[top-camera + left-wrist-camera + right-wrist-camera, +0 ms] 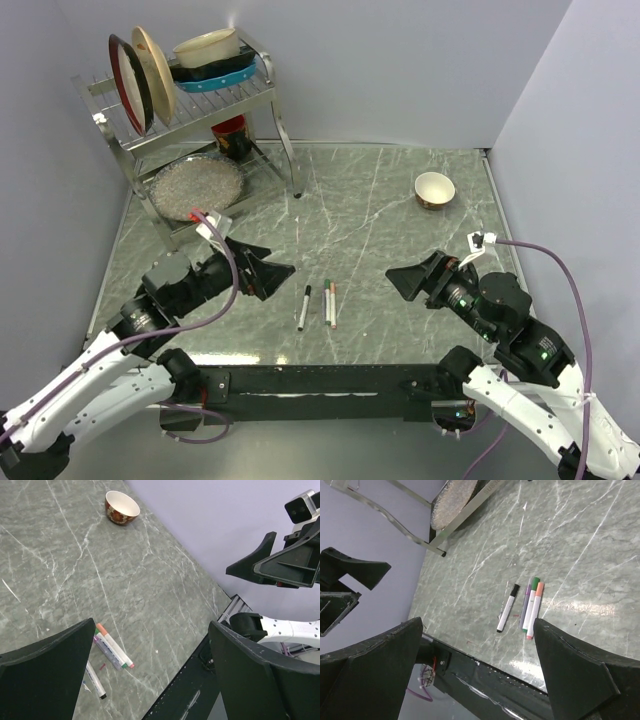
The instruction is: Insert the pens into the pen caps
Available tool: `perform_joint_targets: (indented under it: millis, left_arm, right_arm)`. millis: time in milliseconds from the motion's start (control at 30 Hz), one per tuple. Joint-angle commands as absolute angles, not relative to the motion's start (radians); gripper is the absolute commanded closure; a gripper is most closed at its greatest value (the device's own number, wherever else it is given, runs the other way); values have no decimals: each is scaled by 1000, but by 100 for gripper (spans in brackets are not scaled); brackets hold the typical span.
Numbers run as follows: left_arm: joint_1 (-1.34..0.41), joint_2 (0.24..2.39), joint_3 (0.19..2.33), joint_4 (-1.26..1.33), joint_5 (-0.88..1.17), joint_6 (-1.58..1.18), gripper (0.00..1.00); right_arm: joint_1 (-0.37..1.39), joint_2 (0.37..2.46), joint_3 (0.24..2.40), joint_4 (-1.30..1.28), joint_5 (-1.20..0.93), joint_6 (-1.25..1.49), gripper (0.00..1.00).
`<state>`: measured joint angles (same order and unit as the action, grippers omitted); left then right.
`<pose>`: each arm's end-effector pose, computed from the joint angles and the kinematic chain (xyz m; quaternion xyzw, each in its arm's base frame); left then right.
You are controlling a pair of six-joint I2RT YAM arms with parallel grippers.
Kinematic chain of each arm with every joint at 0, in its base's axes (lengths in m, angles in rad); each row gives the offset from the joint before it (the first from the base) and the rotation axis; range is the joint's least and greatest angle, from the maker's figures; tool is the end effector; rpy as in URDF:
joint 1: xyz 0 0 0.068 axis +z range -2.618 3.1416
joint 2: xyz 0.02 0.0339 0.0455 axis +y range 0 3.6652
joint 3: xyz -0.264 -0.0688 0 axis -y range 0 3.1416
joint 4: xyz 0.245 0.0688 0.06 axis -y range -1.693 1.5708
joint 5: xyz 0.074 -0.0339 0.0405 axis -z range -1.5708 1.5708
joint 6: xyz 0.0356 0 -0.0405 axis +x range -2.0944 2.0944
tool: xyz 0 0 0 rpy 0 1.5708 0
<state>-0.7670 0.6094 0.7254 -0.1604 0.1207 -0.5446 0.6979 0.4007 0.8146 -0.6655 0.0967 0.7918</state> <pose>0.1044 -0.1066 0.3477 0.1215 0.7122 -0.4553 0.5203 0.0659 0.0508 0.3427 0.0666 0.7871 0.3868 0.4759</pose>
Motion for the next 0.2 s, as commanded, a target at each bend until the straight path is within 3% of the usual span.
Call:
perform_joint_targets:
  millis: [0,167]
  left_arm:
    - [-765,606,726,-110,147,-560,1]
    - [-765,598,712,-97,136,-569,1]
  right_arm:
    - [701,388,828,-621,112,793,0]
    - [701,385,828,-623,98,793,0]
